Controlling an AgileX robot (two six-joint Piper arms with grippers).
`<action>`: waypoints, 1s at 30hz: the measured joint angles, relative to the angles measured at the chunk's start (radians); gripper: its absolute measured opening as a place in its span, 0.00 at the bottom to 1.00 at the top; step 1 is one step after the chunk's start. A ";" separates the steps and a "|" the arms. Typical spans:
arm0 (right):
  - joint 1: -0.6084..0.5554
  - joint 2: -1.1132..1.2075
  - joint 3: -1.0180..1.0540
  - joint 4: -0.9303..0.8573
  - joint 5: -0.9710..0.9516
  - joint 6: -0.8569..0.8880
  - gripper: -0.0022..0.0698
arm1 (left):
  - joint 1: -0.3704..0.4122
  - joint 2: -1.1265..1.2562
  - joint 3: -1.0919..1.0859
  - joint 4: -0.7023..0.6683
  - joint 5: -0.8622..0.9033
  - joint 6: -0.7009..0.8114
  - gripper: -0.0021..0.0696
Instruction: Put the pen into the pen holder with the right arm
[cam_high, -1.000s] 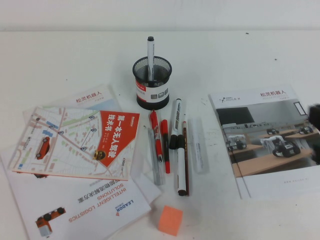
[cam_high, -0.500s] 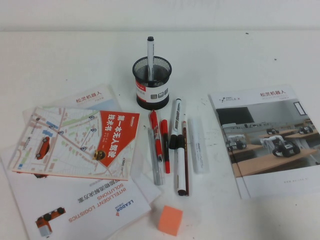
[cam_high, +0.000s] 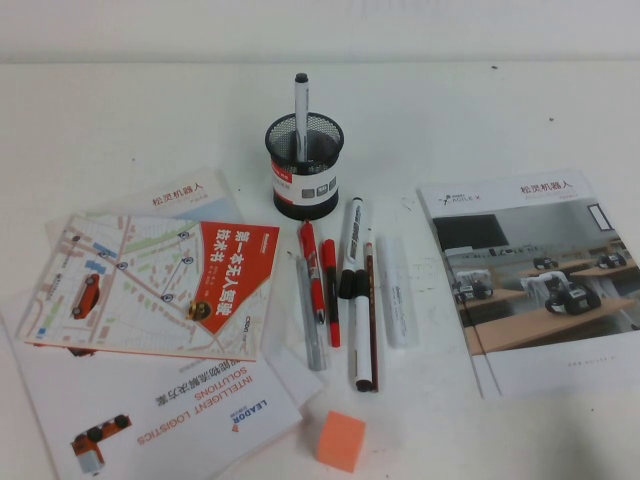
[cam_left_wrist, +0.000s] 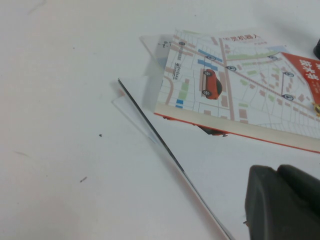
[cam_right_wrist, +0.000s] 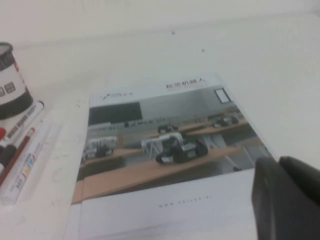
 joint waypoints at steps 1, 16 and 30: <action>0.000 -0.011 0.007 0.001 0.011 0.000 0.00 | 0.000 0.000 0.000 0.000 0.000 0.000 0.03; 0.000 -0.082 0.012 0.016 0.178 0.000 0.00 | 0.000 0.000 0.000 0.000 0.000 0.000 0.03; 0.000 -0.082 0.012 0.016 0.178 0.000 0.00 | 0.000 0.000 0.000 0.000 0.000 0.000 0.03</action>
